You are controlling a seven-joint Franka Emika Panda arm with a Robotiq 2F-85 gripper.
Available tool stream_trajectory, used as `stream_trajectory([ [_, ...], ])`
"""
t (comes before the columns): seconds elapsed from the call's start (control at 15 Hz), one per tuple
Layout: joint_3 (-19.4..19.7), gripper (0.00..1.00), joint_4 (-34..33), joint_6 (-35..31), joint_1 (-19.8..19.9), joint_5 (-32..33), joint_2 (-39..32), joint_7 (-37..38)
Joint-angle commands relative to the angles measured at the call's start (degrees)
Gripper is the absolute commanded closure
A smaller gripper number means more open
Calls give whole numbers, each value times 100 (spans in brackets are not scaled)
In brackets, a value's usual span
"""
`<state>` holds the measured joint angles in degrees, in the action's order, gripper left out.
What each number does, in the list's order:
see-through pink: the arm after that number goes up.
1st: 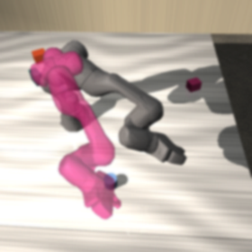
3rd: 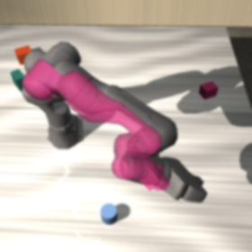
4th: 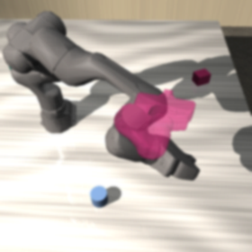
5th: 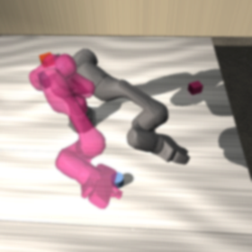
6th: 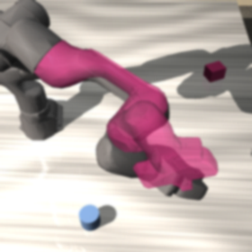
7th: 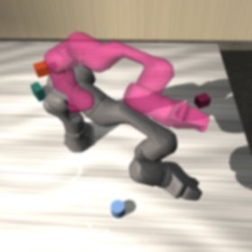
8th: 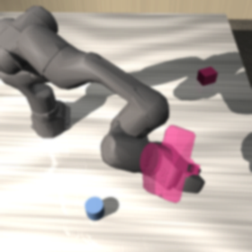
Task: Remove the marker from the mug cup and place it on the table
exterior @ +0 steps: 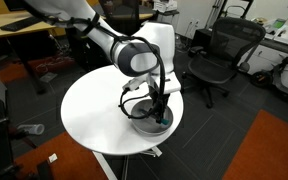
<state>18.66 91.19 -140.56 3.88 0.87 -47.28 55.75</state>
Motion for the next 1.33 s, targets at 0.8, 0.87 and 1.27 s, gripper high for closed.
stream_trajectory([
  [0.8, 1078, 95, 2670, -2178, -1844, 1469, 2039, 1292],
  [0.87, 1087, 95, 2731, -2251, -1945, 1584, 2107, 1325],
  [1.27, 664, 95, 2732, -2255, -2080, 1685, 2245, 1142],
])
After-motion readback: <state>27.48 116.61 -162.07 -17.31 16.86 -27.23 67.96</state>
